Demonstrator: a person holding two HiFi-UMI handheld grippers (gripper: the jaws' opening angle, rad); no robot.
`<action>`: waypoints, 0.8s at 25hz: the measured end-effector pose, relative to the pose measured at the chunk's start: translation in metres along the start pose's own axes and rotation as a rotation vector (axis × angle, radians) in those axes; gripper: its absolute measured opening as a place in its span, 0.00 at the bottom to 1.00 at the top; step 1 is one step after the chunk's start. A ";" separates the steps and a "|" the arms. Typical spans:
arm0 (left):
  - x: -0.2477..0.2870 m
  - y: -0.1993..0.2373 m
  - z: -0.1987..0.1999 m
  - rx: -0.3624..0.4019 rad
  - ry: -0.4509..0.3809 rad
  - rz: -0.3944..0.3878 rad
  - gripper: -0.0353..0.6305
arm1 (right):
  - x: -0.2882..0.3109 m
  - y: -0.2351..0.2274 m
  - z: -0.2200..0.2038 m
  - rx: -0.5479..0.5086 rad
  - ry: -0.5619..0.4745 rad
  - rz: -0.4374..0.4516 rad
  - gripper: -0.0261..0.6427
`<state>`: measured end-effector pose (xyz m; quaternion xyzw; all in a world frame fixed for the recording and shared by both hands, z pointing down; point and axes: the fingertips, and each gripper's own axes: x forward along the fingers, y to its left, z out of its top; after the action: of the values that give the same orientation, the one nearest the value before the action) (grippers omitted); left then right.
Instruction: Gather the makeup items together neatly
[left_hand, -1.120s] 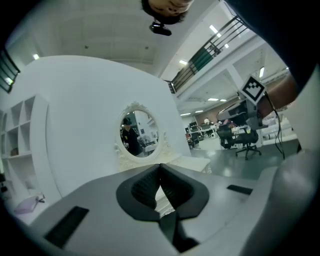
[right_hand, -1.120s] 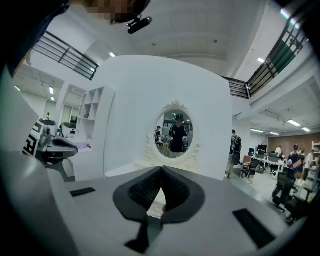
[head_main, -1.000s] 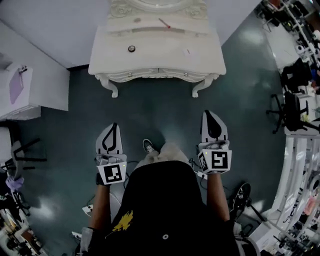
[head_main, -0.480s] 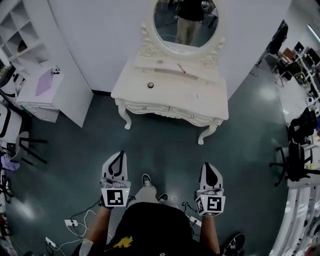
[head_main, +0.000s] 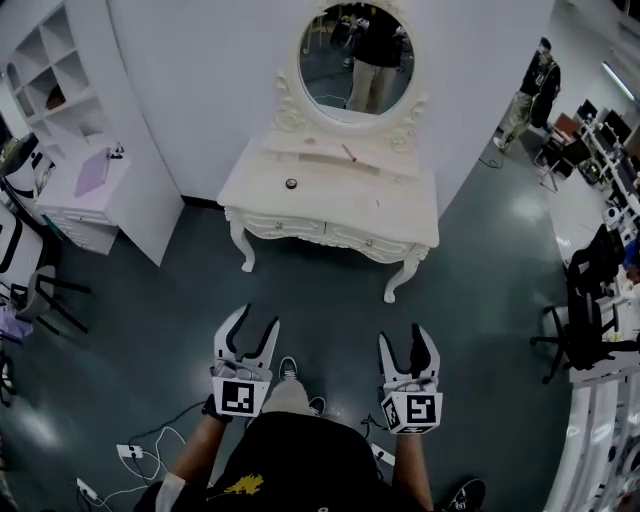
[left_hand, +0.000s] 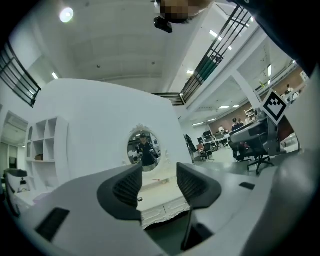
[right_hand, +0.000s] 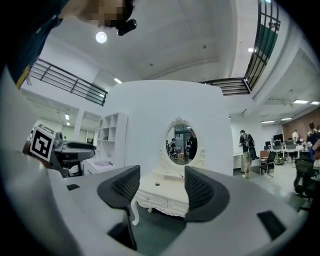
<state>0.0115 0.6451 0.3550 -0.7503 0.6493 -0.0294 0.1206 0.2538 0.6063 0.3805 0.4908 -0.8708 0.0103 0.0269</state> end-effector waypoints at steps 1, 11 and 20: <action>0.000 -0.002 0.003 -0.023 -0.001 0.000 0.42 | -0.002 0.000 0.003 0.007 0.000 0.012 0.48; 0.016 -0.014 0.002 -0.113 0.047 -0.087 0.64 | 0.005 -0.002 0.008 0.053 -0.010 0.064 0.86; 0.082 0.017 -0.014 -0.071 0.075 -0.122 0.76 | 0.067 -0.029 0.017 0.056 -0.024 0.021 0.93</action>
<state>0.0052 0.5607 0.3562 -0.7906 0.6072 -0.0420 0.0675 0.2434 0.5334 0.3670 0.4824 -0.8755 0.0291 0.0024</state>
